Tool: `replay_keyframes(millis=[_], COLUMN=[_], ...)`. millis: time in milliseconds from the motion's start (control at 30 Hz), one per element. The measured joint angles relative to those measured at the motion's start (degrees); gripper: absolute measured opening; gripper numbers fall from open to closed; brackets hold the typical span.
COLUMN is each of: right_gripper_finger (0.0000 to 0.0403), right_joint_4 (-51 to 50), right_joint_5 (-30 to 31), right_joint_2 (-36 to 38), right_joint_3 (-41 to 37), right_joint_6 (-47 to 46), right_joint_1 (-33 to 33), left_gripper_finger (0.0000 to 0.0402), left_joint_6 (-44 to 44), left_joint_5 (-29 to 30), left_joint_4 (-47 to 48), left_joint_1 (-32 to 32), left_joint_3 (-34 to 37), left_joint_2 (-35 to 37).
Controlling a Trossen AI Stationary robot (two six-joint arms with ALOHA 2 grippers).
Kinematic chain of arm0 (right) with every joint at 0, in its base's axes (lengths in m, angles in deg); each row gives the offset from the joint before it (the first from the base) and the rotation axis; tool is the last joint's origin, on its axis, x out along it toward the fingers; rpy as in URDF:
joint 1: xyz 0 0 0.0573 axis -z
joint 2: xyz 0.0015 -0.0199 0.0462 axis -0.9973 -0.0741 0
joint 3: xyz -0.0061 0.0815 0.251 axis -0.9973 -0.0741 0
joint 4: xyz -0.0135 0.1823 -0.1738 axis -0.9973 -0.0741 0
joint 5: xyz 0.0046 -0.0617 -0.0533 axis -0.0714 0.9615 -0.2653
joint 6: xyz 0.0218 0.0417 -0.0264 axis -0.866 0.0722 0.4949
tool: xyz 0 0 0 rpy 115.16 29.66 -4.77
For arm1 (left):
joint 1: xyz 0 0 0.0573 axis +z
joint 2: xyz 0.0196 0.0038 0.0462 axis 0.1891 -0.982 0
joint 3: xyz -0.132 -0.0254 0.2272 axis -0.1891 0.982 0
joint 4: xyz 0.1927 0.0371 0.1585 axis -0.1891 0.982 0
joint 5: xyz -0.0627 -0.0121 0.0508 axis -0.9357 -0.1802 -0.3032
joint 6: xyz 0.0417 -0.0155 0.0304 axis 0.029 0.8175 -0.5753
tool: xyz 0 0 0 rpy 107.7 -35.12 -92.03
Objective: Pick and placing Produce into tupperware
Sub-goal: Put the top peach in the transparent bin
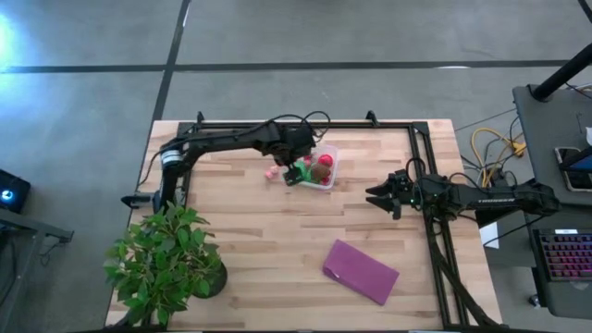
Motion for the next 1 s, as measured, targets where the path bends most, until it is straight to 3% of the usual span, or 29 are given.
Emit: replay_keyframes(millis=[233,400,533,767,1000], right_gripper_finger=[0.0219,0.0219,0.0219,0.0219,0.0219], right_joint_4=[-0.1,-0.5,-0.5,-0.5,-0.5], right_joint_5=[0.0,0.0,0.0,0.0,0.0], right_joint_2=[0.0,0.0,0.0,0.0,0.0], right_joint_3=[0.0,0.0,0.0,0.0,0.0], right_joint_6=[0.0,0.0,0.0,0.0,0.0], right_joint_1=[0.0,0.0,0.0,0.0,0.0], left_gripper_finger=[0.0305,0.0305,0.0305,0.0305,0.0305], left_joint_6=[-11.2,-10.2,-10.4,-10.4,-10.1], left_joint_5=[1.9,1.5,1.4,1.5,1.3], left_joint_4=[-3.1,-3.8,-10.6,-17.5,-18.7], left_joint_1=[-0.4,0.2,0.1,0.9,3.1], left_joint_3=[8.0,15.4,19.9,24.6,27.8], left_joint_2=[5.8,5.7,5.8,5.8,6.2])
